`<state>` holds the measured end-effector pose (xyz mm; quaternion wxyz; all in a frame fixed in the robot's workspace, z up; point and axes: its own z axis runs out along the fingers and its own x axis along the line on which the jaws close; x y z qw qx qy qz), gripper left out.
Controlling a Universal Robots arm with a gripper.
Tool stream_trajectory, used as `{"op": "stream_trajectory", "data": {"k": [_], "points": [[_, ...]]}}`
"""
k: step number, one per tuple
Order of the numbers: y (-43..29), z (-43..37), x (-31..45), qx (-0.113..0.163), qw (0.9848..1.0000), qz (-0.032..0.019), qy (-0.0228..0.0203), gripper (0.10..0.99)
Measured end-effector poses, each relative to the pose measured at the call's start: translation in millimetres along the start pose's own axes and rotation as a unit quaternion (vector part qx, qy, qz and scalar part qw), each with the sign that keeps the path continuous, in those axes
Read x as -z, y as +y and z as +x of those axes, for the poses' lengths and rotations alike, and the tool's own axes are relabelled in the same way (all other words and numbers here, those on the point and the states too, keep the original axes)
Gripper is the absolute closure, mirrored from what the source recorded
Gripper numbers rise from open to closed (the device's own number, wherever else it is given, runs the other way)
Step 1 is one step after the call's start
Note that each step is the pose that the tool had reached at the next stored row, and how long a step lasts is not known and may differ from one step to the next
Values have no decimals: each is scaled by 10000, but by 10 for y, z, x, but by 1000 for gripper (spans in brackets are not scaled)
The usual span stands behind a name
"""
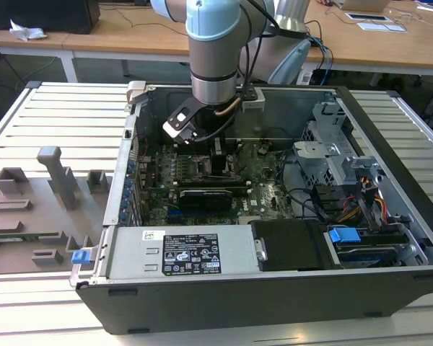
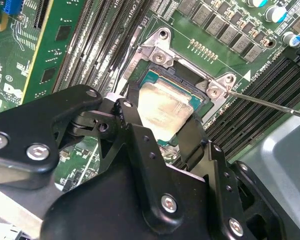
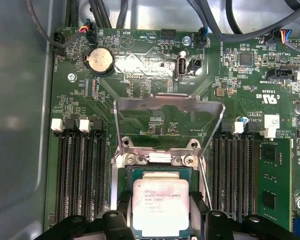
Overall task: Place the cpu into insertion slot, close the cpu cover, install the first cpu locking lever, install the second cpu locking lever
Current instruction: 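Place the cpu into insertion slot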
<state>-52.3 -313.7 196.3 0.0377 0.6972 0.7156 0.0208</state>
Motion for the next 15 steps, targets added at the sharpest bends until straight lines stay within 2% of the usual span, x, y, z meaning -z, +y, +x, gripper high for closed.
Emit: {"op": "stream_trajectory", "data": {"k": [3, 4, 10, 15], "points": [[0, 0, -2, 0, 10000, -2, 1, 541], [2, 3, -7, 0, 10000, -5, 7, 471], [2, 0, 34, 0, 10000, -3, 2, 471], [-12, 1, 25, 0, 10000, -2, 1, 471]]}}
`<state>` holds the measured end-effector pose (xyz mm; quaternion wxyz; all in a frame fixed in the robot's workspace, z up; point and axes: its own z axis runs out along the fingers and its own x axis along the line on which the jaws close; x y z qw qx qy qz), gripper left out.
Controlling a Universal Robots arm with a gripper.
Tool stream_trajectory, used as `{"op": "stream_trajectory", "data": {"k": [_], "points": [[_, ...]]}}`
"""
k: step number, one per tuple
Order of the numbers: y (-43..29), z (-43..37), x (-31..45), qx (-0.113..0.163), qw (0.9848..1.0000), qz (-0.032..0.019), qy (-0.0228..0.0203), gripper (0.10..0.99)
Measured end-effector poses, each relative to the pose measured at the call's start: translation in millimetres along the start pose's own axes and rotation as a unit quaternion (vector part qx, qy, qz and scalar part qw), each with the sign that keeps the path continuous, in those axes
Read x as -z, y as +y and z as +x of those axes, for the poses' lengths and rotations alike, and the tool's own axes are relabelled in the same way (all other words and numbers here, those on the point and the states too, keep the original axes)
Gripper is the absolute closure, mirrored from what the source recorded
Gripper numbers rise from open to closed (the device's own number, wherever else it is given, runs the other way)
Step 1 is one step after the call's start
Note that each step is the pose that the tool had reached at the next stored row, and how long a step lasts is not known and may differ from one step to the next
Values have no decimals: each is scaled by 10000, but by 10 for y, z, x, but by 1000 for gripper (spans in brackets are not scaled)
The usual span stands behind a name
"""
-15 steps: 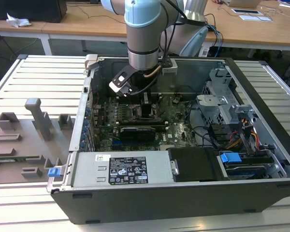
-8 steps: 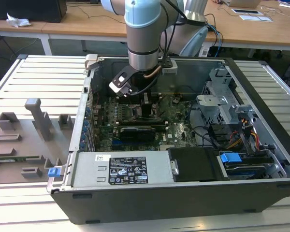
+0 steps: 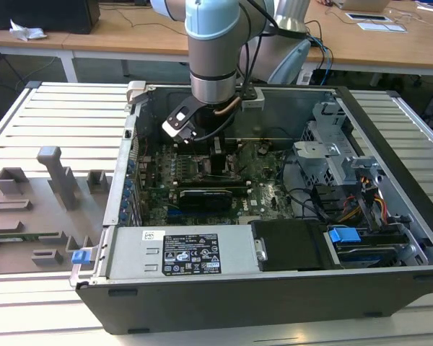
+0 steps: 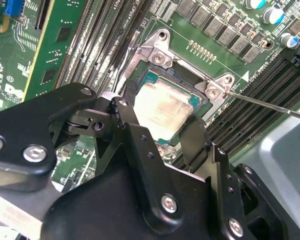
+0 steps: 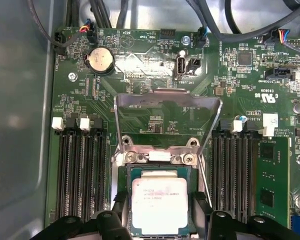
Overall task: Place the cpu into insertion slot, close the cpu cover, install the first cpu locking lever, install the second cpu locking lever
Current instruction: 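Place the cpu into insertion slot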
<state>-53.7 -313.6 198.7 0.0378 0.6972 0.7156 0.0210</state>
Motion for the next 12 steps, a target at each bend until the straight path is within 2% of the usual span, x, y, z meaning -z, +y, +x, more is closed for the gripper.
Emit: {"op": "stream_trajectory", "data": {"k": [10, 12], "points": [[-60, 40, 2, 0, 10000, -1, 1, 471], [-59, 37, 28, -1, 10000, 0, 0, 471]]}}
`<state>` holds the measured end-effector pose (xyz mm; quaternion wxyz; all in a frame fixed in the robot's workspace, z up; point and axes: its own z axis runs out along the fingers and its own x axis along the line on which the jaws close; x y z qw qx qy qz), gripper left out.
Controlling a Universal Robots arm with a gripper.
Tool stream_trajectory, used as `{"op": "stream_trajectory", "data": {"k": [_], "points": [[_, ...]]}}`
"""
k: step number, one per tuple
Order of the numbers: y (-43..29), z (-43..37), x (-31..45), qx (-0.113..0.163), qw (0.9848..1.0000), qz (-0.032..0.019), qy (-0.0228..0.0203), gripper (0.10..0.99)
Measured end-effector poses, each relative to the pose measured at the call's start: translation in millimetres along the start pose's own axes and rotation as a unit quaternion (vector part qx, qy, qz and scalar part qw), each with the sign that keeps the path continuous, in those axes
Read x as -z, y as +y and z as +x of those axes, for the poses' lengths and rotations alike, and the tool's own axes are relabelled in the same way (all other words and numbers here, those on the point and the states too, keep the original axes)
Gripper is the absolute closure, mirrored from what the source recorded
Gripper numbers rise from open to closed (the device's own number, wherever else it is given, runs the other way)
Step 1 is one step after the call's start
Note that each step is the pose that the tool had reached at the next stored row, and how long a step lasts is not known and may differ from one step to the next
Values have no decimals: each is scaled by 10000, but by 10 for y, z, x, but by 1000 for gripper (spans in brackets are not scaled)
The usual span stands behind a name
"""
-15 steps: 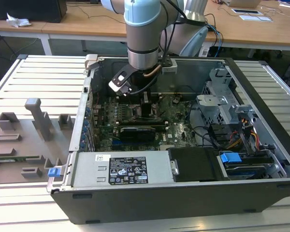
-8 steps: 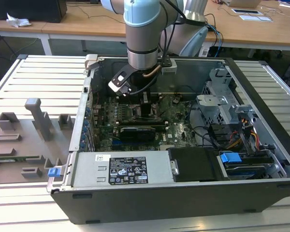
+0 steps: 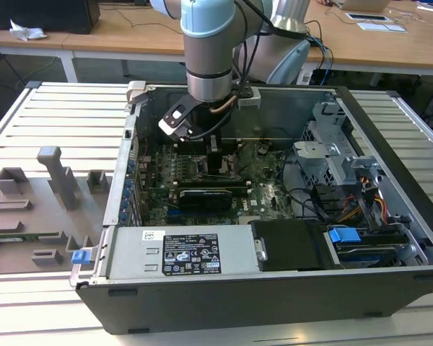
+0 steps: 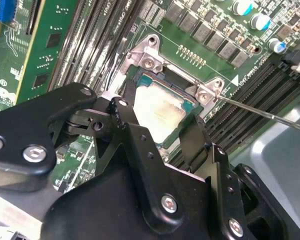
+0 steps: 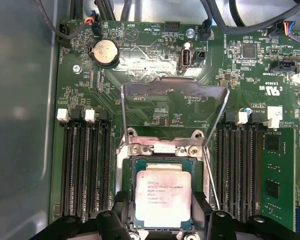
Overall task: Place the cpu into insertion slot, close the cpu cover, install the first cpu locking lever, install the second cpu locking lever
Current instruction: 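Place the cpu into insertion slot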
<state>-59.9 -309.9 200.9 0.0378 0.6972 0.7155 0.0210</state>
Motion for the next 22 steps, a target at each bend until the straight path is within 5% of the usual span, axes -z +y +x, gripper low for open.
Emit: {"op": "stream_trajectory", "data": {"k": [6, 9, 10, 14, 17, 22], "points": [[23, -6, 115, 1, 10000, 6, 1, 486], [41, -14, 68, 3, 9999, 135, 3, 976], [68, -20, 52, 5, 9998, 195, 6, 980], [107, -22, 8, 7, 9996, 284, 3, 980], [226, -25, 3, 7, 9995, 305, 7, 980], [244, -27, 181, 7, 9995, 304, 9, 980]]}}
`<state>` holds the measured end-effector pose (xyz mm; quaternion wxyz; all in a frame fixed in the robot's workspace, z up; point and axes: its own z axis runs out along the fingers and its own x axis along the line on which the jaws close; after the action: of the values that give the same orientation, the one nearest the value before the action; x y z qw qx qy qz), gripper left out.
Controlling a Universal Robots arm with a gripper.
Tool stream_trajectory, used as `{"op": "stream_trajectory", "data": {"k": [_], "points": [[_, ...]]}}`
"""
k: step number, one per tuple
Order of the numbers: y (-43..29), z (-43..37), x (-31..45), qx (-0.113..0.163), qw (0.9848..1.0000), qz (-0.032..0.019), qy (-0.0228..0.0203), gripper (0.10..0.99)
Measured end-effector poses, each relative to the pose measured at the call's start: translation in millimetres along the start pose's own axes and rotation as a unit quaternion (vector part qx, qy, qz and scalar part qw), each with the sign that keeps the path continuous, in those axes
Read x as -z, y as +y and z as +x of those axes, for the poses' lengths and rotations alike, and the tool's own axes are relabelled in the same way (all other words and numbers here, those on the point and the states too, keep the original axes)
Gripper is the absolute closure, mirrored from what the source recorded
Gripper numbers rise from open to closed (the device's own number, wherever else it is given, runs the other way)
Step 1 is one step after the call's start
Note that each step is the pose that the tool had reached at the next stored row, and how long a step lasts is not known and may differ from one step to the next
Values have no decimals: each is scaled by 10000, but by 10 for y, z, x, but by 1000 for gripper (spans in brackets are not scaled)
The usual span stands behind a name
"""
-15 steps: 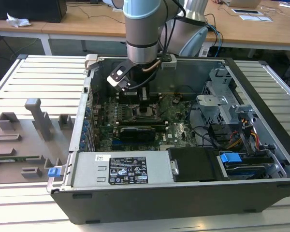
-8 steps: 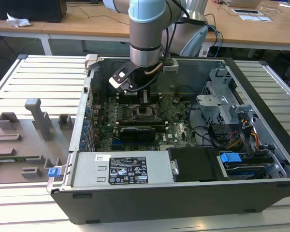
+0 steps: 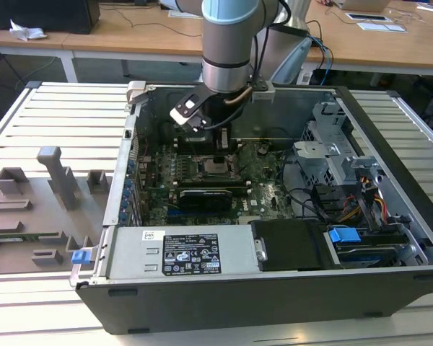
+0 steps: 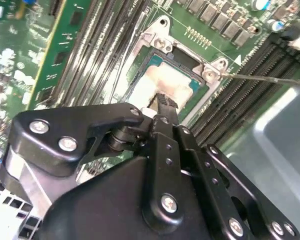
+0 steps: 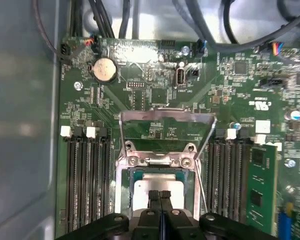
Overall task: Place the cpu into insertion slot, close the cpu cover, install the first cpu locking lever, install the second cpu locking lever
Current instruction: 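Place the cpu into insertion slot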
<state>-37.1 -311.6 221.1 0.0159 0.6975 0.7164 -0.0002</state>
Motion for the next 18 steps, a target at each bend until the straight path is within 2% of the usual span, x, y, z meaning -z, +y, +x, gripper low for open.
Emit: {"op": "stream_trajectory", "data": {"k": [2, 3, 7, 12, 18], "points": [[1, -2, 66, 0, 10000, 0, -1, 980], [2, -3, 127, 0, 10000, 0, -1, 980], [6, -7, 291, 0, 10000, 1, -1, 980], [10, -10, 443, 0, 10000, 1, -1, 980], [12, -12, 531, 0, 10000, 1, -1, 980]]}}
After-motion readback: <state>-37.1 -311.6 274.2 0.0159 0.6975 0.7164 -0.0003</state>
